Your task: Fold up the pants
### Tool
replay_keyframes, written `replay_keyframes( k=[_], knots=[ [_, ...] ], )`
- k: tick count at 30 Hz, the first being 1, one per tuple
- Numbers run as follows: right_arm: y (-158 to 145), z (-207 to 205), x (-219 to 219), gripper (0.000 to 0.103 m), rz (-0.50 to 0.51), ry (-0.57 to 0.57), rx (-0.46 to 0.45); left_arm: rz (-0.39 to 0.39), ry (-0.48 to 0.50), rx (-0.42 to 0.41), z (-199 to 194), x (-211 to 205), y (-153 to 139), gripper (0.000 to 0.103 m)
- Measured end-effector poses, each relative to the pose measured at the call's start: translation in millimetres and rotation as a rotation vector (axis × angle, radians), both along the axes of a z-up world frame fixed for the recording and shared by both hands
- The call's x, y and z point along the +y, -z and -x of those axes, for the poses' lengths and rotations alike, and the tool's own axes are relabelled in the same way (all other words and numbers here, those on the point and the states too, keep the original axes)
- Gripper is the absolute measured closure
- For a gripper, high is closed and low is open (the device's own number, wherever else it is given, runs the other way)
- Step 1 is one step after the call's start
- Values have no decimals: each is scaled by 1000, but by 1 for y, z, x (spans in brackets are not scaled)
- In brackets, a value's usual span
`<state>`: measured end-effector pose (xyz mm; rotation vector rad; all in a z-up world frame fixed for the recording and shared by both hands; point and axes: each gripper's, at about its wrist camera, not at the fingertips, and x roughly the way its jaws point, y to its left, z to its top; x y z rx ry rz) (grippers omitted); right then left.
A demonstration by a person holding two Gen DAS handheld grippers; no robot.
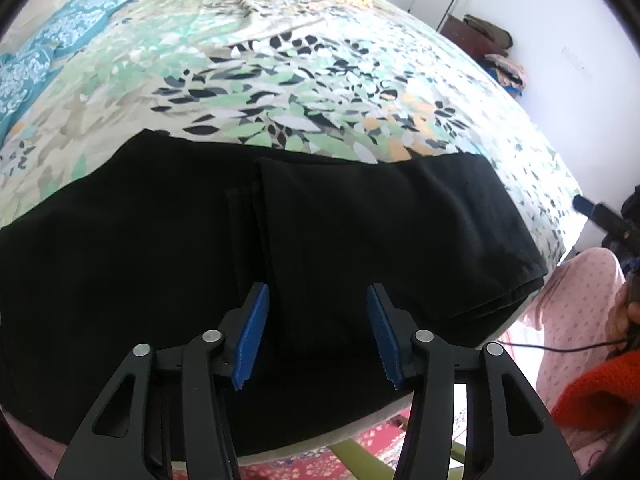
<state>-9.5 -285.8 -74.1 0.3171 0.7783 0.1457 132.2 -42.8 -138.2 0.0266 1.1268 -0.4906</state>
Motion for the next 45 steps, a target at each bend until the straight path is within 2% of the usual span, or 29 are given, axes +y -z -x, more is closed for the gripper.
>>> replay_keyframes(
  k=[1,5,6,8,9,10,16,18,20,23,24,25,26,27,28,30,33,35,36,37,39,42,45],
  knots=[
    [-1,1,-5,28,0,-2,-7,-6,2,4,0,-2,2,58],
    [-2,-8,2,28,25,-33,-27,-56,-22,38,-11,-4,13,66],
    [-2,-9,3,28,24,-43,-31,-53,-41,51,-13,-3,16,74],
    [-1,-9,6,28,26,-57,-39,-47,-66,70,-16,-1,19,77],
    [-1,-8,6,28,27,-61,-41,-38,-73,69,-15,1,19,84],
    [-1,-8,6,28,30,-63,-41,-35,-72,63,-13,2,17,97],
    [-2,-1,5,28,73,-53,-46,7,-99,9,5,23,-14,100],
    [9,-9,8,28,54,-74,5,-10,-112,27,6,31,-6,100],
    [32,-24,15,28,21,-118,115,-44,-122,53,3,32,9,99],
    [72,-44,28,28,-2,-173,296,-58,-124,62,1,28,15,92],
    [82,-48,31,27,19,-158,333,-54,-121,52,1,27,10,91],
    [84,-48,34,26,35,-155,327,-42,-126,35,1,28,4,82],
    [83,-48,37,24,44,-164,313,-35,-136,17,2,31,-1,73],
    [82,-49,39,20,45,-177,311,-30,-155,-7,3,35,-7,47],
    [83,-50,40,20,46,-181,310,-30,-177,-28,2,39,-10,29],
    [85,-50,40,18,50,-182,307,-38,-200,-21,-3,44,-7,25],
    [84,-50,38,18,39,-181,298,-42,-168,93,-17,36,16,26],
    [79,-46,35,18,32,-171,277,-69,-145,126,-21,24,29,34],
    [76,-44,35,19,41,-164,260,-84,-132,111,-20,19,30,54],
    [70,-41,35,19,58,-153,234,-85,-120,100,-20,14,28,87],
    [52,-34,33,19,105,-126,161,-59,-121,99,-19,13,21,94],
    [31,-23,32,19,134,-125,70,-23,-134,66,-10,23,3,94],
    [33,-24,40,19,118,-174,72,-29,-136,79,-3,34,5,94]
  ],
)
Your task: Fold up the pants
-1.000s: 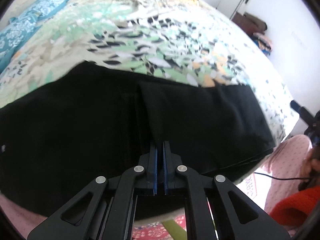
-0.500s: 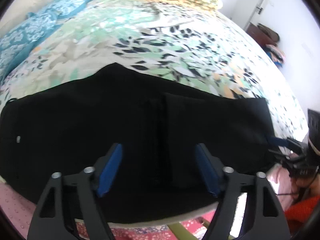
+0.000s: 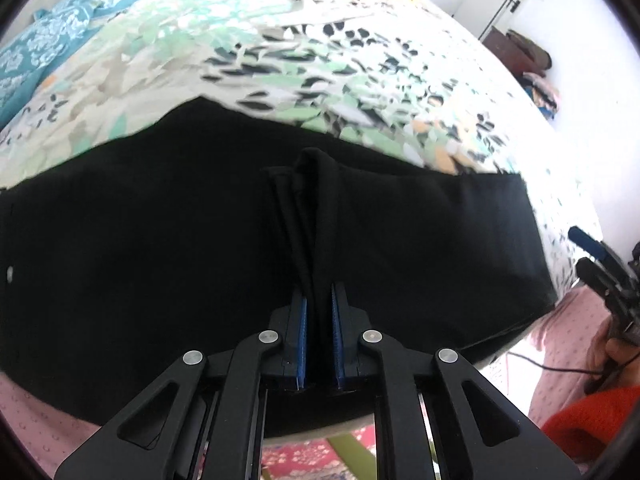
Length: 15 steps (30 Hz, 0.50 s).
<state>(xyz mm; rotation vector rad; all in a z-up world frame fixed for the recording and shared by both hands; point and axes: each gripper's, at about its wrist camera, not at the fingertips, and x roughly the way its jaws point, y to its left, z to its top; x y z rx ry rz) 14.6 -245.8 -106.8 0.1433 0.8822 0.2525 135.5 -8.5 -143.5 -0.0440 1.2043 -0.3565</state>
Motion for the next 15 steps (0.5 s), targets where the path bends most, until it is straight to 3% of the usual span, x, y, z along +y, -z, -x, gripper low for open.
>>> replay_keyframes(
  k=[3,6,7,12,15],
  knots=[
    [17,-12,12,19,-25,-46,82,-46,2,17,3,2,17,93],
    [53,-24,14,18,-50,-30,259,-65,14,10,4,-2,18,92],
    [60,-23,13,18,-59,-24,277,-68,20,8,4,-3,19,90],
    [60,-21,6,18,-90,-25,248,-60,9,-4,5,-1,23,82],
    [51,-21,6,19,-76,-16,230,-21,-20,7,3,8,21,68]
  ],
)
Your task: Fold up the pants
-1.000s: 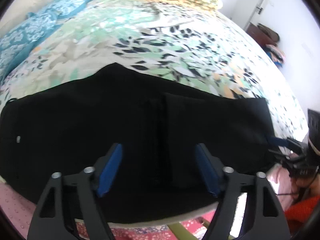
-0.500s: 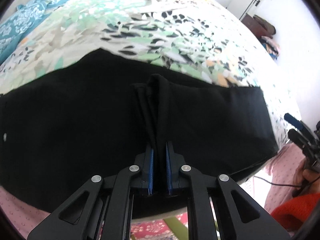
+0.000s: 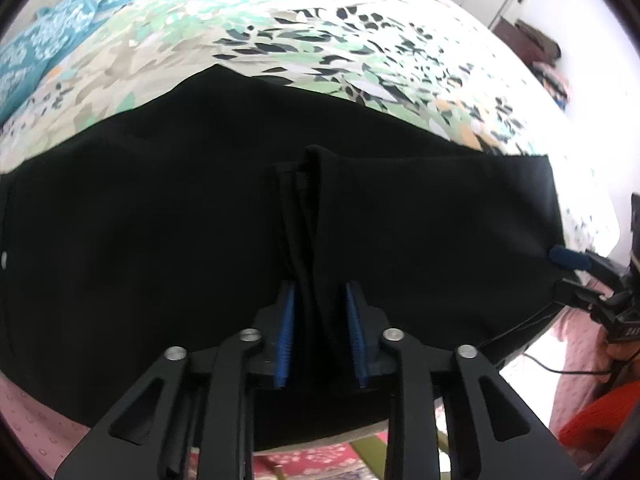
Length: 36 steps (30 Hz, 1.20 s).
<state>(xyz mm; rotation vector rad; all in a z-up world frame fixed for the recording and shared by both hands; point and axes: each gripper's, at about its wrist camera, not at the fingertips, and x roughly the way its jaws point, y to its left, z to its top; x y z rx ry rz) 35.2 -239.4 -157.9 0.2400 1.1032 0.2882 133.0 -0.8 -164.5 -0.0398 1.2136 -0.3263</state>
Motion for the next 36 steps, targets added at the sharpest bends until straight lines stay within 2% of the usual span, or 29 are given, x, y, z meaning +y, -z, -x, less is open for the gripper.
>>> replay_keyframes(
  k=[1,3,5,7,9,11,13,15,16,17,19,23,25,27,29,30,32,36],
  knots=[
    [-7,2,-1,19,7,10,-25,2,-25,-1,0,6,-3,55],
    [-27,7,-5,19,32,42,-109,6,-87,-24,2,23,-12,40],
    [-40,10,-8,19,73,57,-165,19,-152,-59,4,39,-23,42],
    [-46,3,-13,19,90,61,-188,24,-189,-146,7,46,-41,42],
    [-45,-14,-19,19,76,69,-168,53,-139,-209,4,36,-54,42],
    [-40,-37,-23,19,45,69,-139,68,-59,-214,-2,15,-57,42],
    [-25,-62,-24,19,33,73,-61,83,37,-216,-8,-11,-52,40],
    [5,-86,-26,16,31,83,68,48,100,-178,-15,-32,-36,40],
    [12,-91,-27,15,39,81,98,10,117,-150,-19,-42,-24,40],
    [12,-92,-25,15,56,78,85,-30,120,-126,-23,-46,-12,40],
    [0,-89,-18,16,100,66,65,-67,117,-114,-21,-45,1,41],
    [-37,-50,-3,16,216,34,27,-64,127,-128,-13,-37,-4,40],
    [-42,-28,0,15,247,47,32,-77,101,-119,-14,-35,-1,29],
    [-25,-8,5,15,244,45,93,-57,82,-92,-16,-29,6,29],
    [5,-1,10,14,273,10,185,-53,74,-96,-18,-29,7,26],
    [7,3,16,14,332,-3,168,-56,75,-96,-19,-29,8,26],
    [-9,5,22,14,381,-10,104,-56,69,-98,-19,-29,8,26],
    [-40,5,25,14,513,55,-67,-23,39,-97,-15,-18,3,26]
  ],
)
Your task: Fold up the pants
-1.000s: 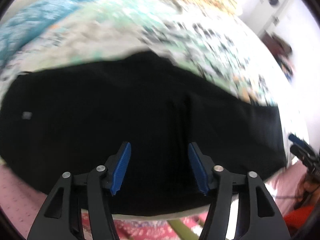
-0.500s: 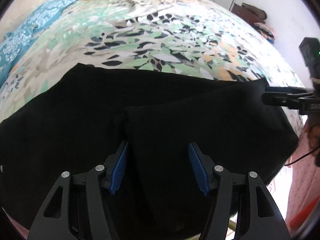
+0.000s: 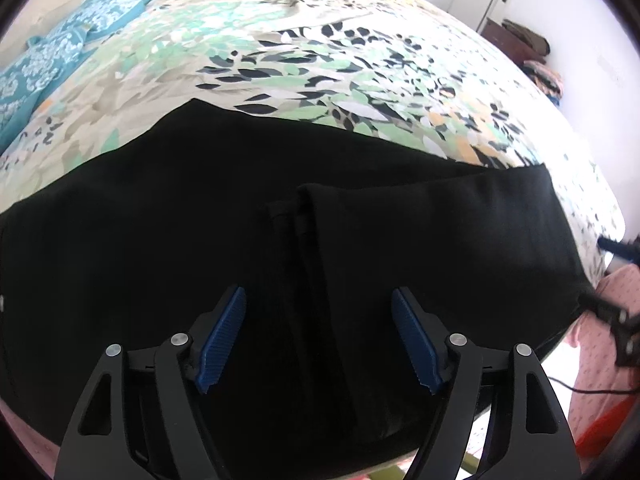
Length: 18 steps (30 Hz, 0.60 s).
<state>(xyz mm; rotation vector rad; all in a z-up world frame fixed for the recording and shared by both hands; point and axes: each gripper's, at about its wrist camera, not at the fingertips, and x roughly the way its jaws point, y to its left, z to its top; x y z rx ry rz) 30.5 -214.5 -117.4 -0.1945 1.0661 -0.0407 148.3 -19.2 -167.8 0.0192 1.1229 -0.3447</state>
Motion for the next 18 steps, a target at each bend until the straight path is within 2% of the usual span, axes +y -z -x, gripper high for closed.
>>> replay_keyframes(
  k=[2,6,12,18],
  knots=[
    [-2,-6,-3,10,41,33,-25,11,-23,-1,-1,5,-2,26],
    [7,-16,-12,10,30,80,-2,14,-64,0,-3,14,-3,25],
    [5,-8,-14,10,77,103,-24,0,-70,-13,-2,16,-5,24],
    [2,-9,-24,10,75,155,-50,-3,-80,-20,-2,18,-7,23]
  ],
)
